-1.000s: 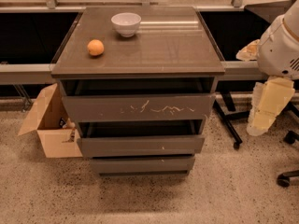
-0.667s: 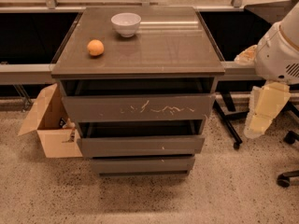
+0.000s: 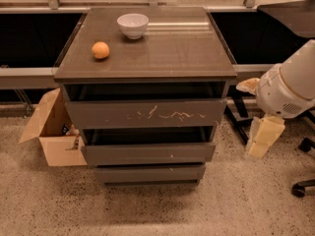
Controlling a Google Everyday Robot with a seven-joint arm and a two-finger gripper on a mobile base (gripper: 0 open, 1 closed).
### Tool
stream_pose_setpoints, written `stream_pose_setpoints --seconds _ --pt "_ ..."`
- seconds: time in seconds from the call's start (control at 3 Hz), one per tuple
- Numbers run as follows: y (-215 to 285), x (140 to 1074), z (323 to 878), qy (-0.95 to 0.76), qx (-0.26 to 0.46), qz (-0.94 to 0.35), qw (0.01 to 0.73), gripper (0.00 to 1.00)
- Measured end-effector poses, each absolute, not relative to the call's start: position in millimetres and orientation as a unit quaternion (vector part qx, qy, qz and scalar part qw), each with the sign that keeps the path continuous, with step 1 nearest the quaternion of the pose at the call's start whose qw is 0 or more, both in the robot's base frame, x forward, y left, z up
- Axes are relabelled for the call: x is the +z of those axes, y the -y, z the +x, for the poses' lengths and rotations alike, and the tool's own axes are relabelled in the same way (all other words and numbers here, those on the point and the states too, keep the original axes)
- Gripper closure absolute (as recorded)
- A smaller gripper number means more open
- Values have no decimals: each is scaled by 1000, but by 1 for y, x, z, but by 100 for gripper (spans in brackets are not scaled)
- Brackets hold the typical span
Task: Open bottom drawer
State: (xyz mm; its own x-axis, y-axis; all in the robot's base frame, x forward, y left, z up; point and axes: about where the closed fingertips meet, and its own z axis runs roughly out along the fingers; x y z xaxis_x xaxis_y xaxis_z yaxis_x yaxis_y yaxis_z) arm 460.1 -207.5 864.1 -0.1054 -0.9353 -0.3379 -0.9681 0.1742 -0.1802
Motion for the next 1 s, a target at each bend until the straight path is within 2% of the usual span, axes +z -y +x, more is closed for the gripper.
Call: stream_pose_setpoints --seconds 0.67,1.0 --pt "182 761 470 -691 166 -657 254 0" --pt "182 761 470 -691 166 -657 254 0"
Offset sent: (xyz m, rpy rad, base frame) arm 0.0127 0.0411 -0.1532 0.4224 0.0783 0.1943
